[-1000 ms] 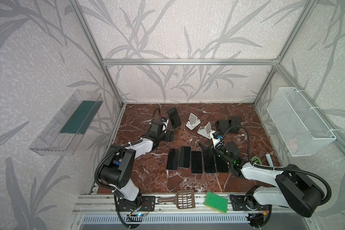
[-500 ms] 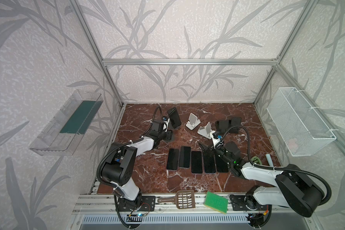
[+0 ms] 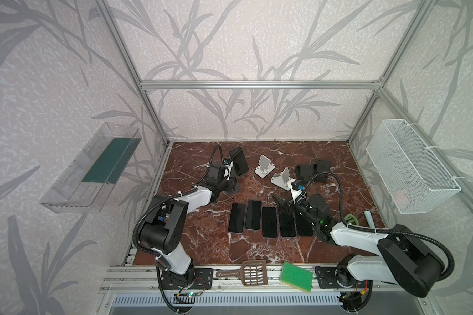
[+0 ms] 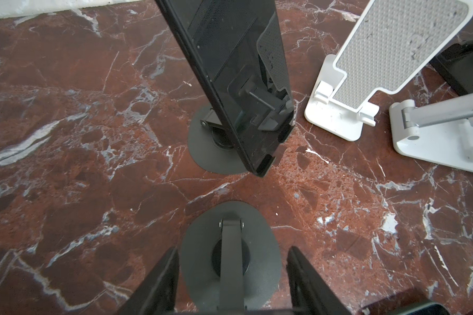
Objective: Remove the phone from the phone stand
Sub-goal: Pick up the phone stand from the center of the table, then place the phone at the top-left of the table.
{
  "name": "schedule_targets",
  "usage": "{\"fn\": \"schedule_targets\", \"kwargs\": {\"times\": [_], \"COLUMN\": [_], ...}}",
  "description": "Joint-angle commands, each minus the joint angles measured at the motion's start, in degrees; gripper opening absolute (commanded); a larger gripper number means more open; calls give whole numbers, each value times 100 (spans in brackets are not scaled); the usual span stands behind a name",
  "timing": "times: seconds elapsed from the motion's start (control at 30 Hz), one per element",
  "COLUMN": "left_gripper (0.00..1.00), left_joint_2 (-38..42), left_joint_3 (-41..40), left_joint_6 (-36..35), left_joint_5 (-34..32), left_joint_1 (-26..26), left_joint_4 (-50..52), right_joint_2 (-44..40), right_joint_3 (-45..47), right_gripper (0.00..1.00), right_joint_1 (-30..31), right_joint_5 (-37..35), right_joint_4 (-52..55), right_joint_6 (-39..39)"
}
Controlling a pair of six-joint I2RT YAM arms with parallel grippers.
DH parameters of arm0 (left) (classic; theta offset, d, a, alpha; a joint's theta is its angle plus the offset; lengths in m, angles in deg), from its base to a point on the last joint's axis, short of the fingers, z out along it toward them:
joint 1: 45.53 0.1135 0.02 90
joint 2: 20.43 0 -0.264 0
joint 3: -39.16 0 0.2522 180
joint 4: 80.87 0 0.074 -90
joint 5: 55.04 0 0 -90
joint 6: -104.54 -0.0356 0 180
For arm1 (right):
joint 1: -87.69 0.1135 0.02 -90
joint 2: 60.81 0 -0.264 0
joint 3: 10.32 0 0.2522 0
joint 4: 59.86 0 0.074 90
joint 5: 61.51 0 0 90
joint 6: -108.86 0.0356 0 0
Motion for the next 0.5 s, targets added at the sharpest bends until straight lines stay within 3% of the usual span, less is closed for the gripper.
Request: {"fn": "schedule_targets", "kwargs": {"times": [0.0,0.27,0.47], "left_gripper": [50,44,44], "left_joint_2": [197,-504,-1267], "left_joint_3": [307,1875,2625], "left_joint_6": [100,609,901], "left_joint_5": [-556,-2437,-2398], "left_joint_1": [24,323,666], "left_joint_4": [-53,1270,1371], "right_joint_2": [-4,-9,-73], "right_joint_3": [-17,-24,-2], "right_gripper": [99,99,99], "right_joint_1": [35,30,35], "right_joint_5": [-103,-77,-90], "right_joint_4": [-86,-95,-69], "right_joint_6": [-32,-12,-47]}}
